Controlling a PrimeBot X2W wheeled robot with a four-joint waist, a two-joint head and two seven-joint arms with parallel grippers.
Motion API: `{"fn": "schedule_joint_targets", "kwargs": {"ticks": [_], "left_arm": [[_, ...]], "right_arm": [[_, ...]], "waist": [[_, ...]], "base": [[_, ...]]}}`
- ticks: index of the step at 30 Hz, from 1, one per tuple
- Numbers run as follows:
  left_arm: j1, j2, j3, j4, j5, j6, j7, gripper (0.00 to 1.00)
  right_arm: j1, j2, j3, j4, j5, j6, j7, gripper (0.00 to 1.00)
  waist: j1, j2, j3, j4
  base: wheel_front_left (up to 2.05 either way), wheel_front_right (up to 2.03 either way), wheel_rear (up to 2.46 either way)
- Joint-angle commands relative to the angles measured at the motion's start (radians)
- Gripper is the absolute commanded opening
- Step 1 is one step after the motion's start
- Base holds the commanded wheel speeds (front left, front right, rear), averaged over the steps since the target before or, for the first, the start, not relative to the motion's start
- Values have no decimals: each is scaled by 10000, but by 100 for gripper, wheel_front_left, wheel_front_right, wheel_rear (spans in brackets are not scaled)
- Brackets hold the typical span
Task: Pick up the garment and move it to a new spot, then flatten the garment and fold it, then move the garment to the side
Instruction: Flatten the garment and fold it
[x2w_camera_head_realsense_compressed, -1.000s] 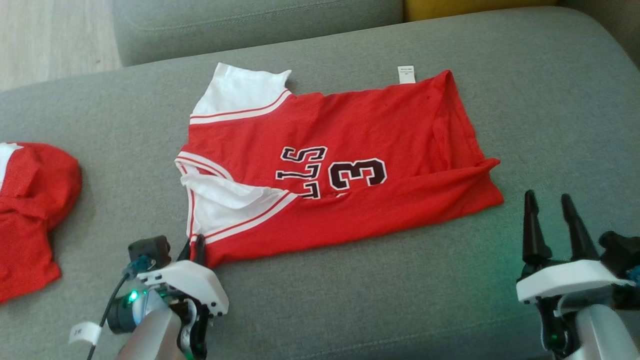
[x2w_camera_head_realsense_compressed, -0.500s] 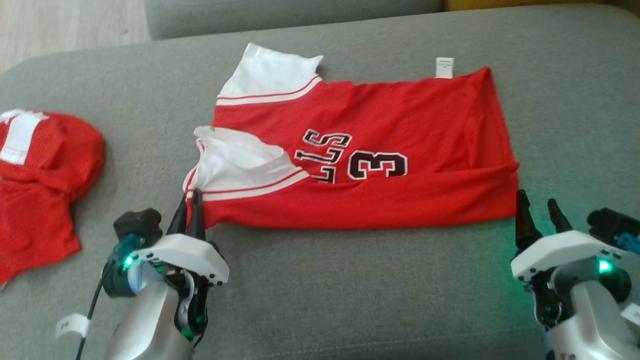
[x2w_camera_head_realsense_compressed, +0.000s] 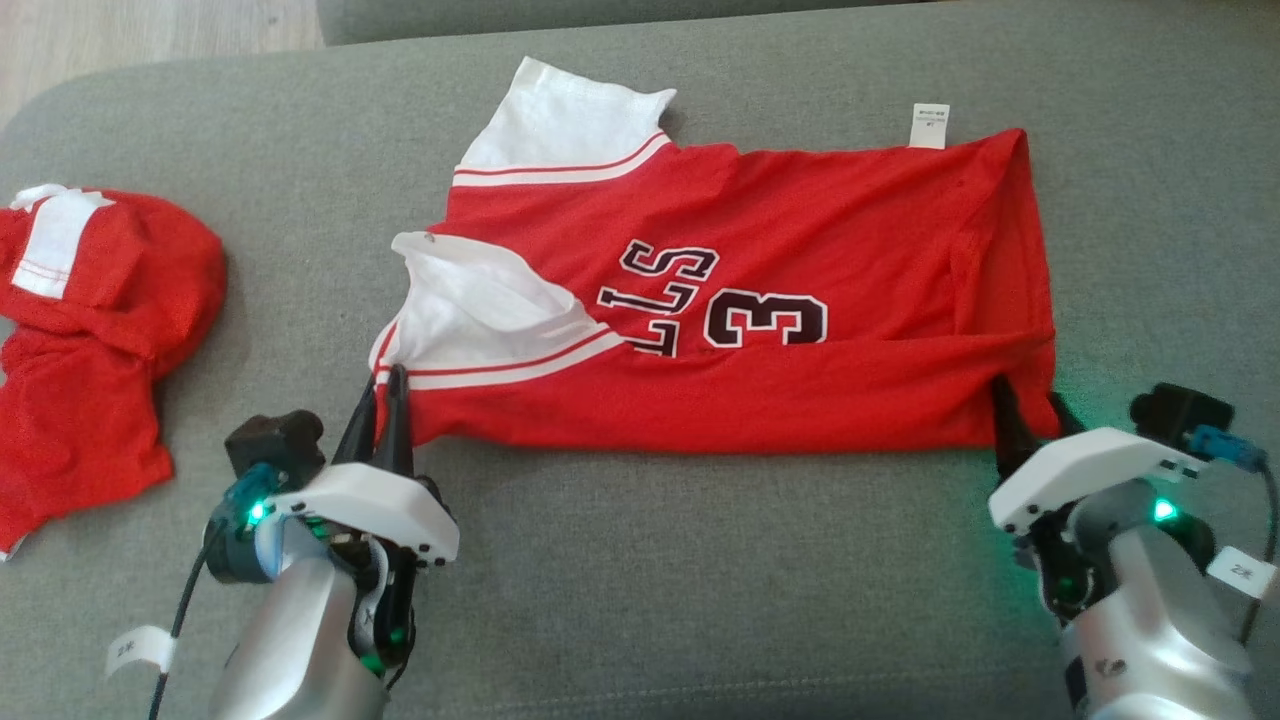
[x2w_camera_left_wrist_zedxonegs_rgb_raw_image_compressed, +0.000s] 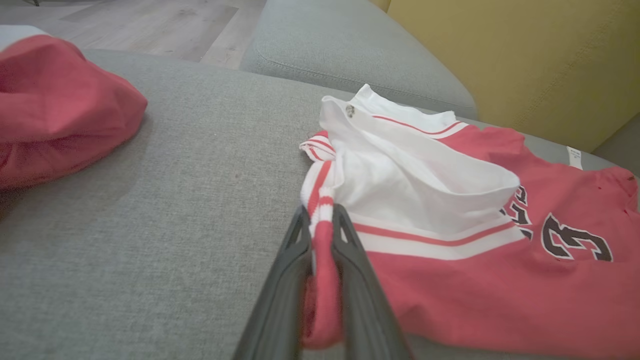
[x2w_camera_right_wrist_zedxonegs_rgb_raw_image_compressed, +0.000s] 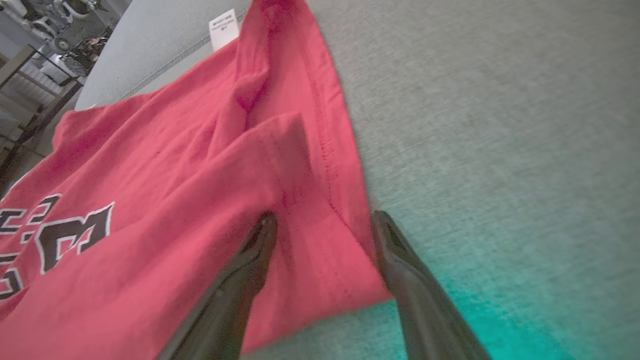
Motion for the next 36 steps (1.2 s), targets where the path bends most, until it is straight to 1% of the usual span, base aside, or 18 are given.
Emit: {"fn": "schedule_joint_targets", "kwargs": {"ticks": [1, 4, 12, 13, 18, 24, 30, 33, 36], "left_arm": [[-249, 121, 335, -225, 134, -79, -134, 0], [-221, 99, 289, -47, 139, -177, -134, 0], [106, 140, 241, 460, -24, -514, -129, 0], [296, 202, 220, 580, -104, -635, -81, 0], [845, 281, 158, 622, -387, -920, 267, 0], [1730, 303, -50, 100, -764, -1216, 930, 0], [2323, 356, -210, -534, -831, -1201, 1218, 0], [2614, 339, -12, -890, -1041, -1000, 1206, 0], [2830, 316, -77, -1211, -1092, -963, 1292, 0]], "right_arm": [[-227, 47, 468, -98, 138, -7, 82, 1], [-189, 2, 832, -89, 288, -7, 10, 0], [103, -606, 1094, -181, 262, -7, -211, 0], [248, -723, 1102, -224, 265, -7, -124, 0], [751, -1056, 931, -385, 337, -7, 331, 0], [1383, -1231, 772, -914, 412, -7, 1034, 0], [1937, -1207, 429, -1543, 406, -7, 1463, 0], [2242, -1065, 285, -2022, 204, -7, 1633, 0], [2540, -882, 173, -2534, 136, -7, 1862, 0]], "waist": [[0, 0, -31, -21], [0, 0, -137, -81], [0, 0, -729, -369], [0, 0, -960, -459], [0, 0, -1483, -550], [0, 0, -1749, -616], [0, 0, -1763, -644], [0, 0, -1763, -746], [0, 0, -1766, -787]], "base": [[0, 0, 0], [0, 0, 0], [0, 0, 0], [0, 0, 0], [0, 0, 0], [0, 0, 0], [0, 0, 0], [0, 0, 0], [0, 0, 0]]}}
